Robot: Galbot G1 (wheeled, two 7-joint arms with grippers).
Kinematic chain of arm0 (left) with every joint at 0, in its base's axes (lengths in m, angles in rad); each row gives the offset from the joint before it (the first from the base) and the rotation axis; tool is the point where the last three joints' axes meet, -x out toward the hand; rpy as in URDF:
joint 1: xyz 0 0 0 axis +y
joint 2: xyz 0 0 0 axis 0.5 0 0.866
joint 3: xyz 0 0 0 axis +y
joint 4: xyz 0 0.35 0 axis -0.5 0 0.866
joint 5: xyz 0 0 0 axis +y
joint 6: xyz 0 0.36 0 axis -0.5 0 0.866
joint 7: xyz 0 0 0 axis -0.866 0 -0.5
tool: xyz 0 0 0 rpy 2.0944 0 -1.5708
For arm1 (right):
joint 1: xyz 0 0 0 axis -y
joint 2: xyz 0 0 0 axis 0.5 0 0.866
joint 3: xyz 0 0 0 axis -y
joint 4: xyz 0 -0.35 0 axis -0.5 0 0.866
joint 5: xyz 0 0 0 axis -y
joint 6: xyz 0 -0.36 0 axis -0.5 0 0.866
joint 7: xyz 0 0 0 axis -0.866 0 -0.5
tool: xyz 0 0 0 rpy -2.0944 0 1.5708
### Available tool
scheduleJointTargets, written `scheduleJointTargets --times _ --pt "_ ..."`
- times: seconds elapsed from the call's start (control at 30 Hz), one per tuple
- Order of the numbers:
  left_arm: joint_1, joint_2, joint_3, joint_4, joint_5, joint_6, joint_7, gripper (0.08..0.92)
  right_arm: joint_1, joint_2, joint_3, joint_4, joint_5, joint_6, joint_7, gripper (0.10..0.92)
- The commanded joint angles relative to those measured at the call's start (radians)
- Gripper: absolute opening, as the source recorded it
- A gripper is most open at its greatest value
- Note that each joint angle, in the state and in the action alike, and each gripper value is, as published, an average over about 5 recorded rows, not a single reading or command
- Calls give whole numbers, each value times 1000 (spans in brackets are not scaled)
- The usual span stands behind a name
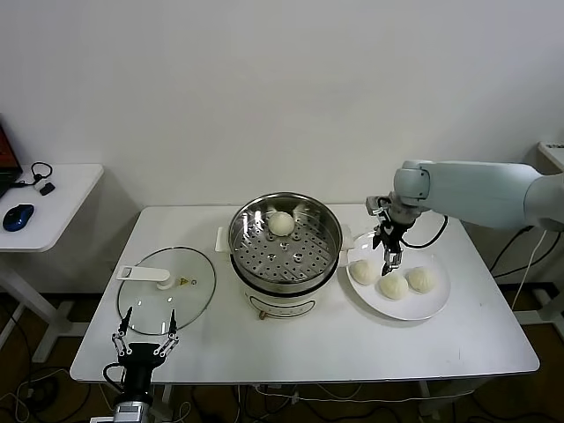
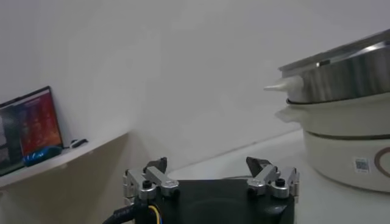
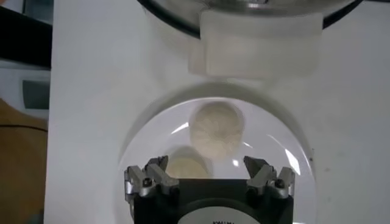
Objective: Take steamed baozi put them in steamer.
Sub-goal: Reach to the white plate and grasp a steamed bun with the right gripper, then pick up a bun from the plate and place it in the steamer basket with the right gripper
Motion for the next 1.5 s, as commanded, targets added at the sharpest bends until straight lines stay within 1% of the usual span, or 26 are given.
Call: scheduleJointTargets --times 0.03,0.23,0.67,0.9,1.07,1.13,1.33,1.5 --pt "1 -49 0 4 2 -1 0 823 -134 6 102 -111 -69 2 10 823" --pt "4 -49 -2 8 4 -6 -1 823 -194 44 177 -174 -86 10 36 823" --pt "5 -49 -11 1 3 -6 0 823 -204 75 173 -174 -82 4 19 820" --pt "4 -49 -11 -1 4 -5 0 823 -194 72 155 -167 -82 0 8 722" --pt "3 -49 -13 -4 3 -4 0 823 -190 66 154 -164 -85 0 8 608" --pt "3 -49 -13 -7 3 -3 0 823 -182 61 152 -157 -86 0 6 580" --pt "3 -49 -12 -12 3 -2 0 823 -97 37 105 -99 -73 3 -12 569" --pt "4 -49 -11 -19 3 0 2 823 47 13 34 -18 -19 5 -35 568"
